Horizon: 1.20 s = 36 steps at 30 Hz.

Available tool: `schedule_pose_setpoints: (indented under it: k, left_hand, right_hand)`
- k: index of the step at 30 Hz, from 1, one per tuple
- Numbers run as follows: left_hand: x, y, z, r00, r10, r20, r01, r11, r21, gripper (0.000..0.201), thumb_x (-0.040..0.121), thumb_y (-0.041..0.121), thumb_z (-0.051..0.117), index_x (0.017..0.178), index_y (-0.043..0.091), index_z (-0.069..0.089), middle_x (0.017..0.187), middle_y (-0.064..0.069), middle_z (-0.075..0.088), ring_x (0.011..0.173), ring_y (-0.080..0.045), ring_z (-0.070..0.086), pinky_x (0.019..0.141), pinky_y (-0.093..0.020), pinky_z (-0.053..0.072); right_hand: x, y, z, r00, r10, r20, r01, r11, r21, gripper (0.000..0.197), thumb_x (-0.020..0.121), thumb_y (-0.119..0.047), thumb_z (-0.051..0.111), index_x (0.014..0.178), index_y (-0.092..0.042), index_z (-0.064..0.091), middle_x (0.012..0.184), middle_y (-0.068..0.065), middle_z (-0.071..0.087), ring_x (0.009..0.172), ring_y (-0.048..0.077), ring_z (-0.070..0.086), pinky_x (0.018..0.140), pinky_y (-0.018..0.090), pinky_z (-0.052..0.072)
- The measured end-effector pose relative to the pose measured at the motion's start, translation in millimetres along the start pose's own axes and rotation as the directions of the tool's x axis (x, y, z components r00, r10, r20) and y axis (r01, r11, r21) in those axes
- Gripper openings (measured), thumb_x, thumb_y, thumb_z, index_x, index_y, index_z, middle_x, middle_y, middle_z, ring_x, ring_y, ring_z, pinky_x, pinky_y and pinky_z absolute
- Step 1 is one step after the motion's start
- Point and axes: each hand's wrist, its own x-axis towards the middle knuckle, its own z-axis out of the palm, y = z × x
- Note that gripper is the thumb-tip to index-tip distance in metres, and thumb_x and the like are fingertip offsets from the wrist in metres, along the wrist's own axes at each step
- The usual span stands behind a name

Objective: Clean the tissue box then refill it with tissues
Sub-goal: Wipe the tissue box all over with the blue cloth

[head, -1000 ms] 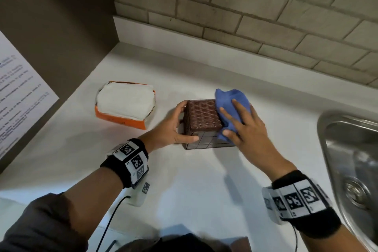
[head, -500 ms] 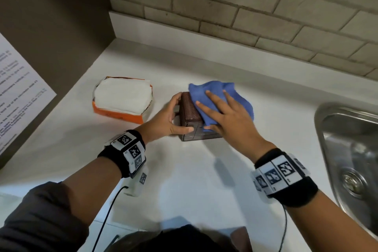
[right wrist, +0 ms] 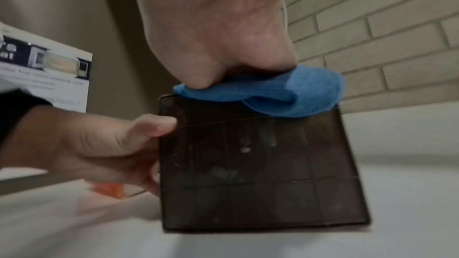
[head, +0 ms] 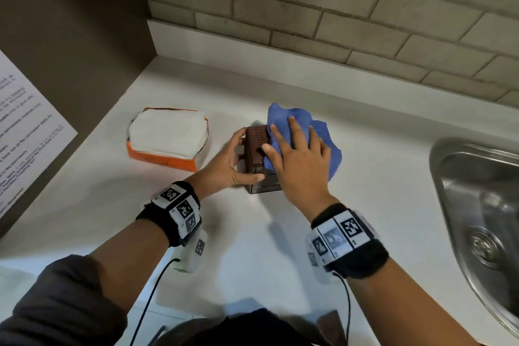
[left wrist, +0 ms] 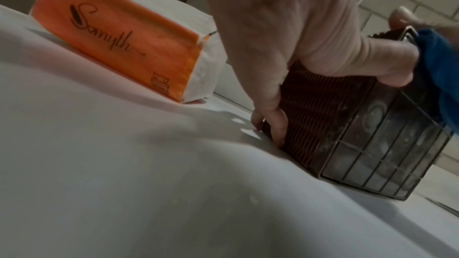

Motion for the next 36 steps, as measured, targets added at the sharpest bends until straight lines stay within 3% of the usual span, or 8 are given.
schedule_pose_setpoints:
  k: [6,14,16,19,24,27,31,36]
  left_hand:
    - [0,1,-2,0.999,-0.045,-0.006,0.045,0.999,0.016,0.100,0.077,-0.003,0.079,0.146,0.042,0.023,0.144,0.010,0.037,0.132,-0.010,0.048,0.069,-0.033,0.060]
    - [-1,1,0,1.000,0.011,-0.005,-0.011,1.000,-0.027,0.095,0.070,-0.006,0.080,0.136,0.044,0.033,0.139,0.012,0.045,0.124,-0.013,0.056,0.079,-0.027,0.060]
    - [-2,2,0,1.000,-0.008,-0.008,0.008,1.000,-0.015,0.097,0.069,-0.002,0.082,0.138,0.043,0.030,0.142,0.008,0.042,0.123,-0.009,0.056,0.071,-0.034,0.061]
    - [-2,5,-1,1.000,-0.011,0.016,0.011,1.000,0.003,0.093,0.077,-0.008,0.077,0.138,0.042,0.028,0.143,0.005,0.039,0.121,-0.005,0.055,0.067,-0.021,0.059]
    - [1,3,-2,1.000,-0.025,-0.003,0.025,0.999,-0.027,0.095,0.078,-0.013,0.074,0.144,0.035,0.026,0.143,0.004,0.040,0.121,-0.008,0.056,0.072,-0.019,0.058]
    - [1,2,-2,1.000,-0.019,-0.002,0.019,1.000,-0.009,0.097,0.077,-0.009,0.077,0.144,0.038,0.027,0.149,0.001,0.038,0.130,-0.014,0.053,0.082,-0.023,0.058]
    - [1,2,-3,0.999,-0.038,-0.003,0.038,0.999,-0.012,0.097,0.076,-0.005,0.079,0.141,0.044,0.027,0.149,0.005,0.037,0.134,-0.013,0.050,0.073,-0.021,0.058]
    - [1,3,-1,0.999,-0.043,-0.011,0.042,0.998,-0.044,0.096,0.076,-0.013,0.075,0.140,0.042,0.029,0.142,0.009,0.043,0.125,-0.008,0.054,0.071,-0.021,0.058]
  right_hand:
    - [9,54,6,0.996,0.084,-0.027,-0.079,0.984,0.161,0.067,0.088,-0.058,0.012,0.143,-0.034,0.040,0.156,0.006,0.030,0.139,0.033,0.032,0.106,0.046,0.038]
    - [3,-7,8,0.997,-0.067,-0.022,0.070,0.987,0.142,0.052,0.097,-0.051,0.023,0.142,-0.034,0.042,0.157,-0.004,0.029,0.143,0.029,0.028,0.108,0.045,0.030]
    - [9,29,13,0.997,0.019,-0.071,-0.004,0.977,0.211,0.055,0.095,-0.054,0.022,0.139,-0.035,0.046,0.155,-0.002,0.032,0.140,0.028,0.034,0.108,0.039,0.031]
    - [18,65,15,0.980,0.199,-0.015,-0.170,0.872,0.459,0.048,0.098,-0.045,0.037,0.143,-0.029,0.042,0.156,-0.001,0.028,0.138,0.021,0.036,0.105,0.022,0.031]
    - [3,2,6,0.998,0.012,-0.063,-0.003,0.992,0.129,0.064,0.091,-0.055,0.013,0.143,-0.032,0.041,0.155,0.000,0.034,0.141,0.035,0.029,0.108,0.046,0.030]
    - [3,4,7,0.998,0.016,-0.062,-0.002,0.977,0.212,0.050,0.096,-0.052,0.029,0.140,-0.034,0.045,0.154,-0.002,0.035,0.140,0.032,0.032,0.110,0.046,0.027]
    - [12,46,9,0.982,0.176,-0.075,-0.137,0.920,0.367,0.043,0.098,-0.041,0.042,0.140,-0.030,0.047,0.154,0.005,0.034,0.139,0.031,0.033,0.111,0.043,0.029]
    - [2,2,5,0.998,0.015,-0.056,-0.008,0.991,0.132,0.058,0.093,-0.052,0.019,0.142,-0.032,0.043,0.154,0.000,0.035,0.141,0.038,0.029,0.110,0.049,0.028]
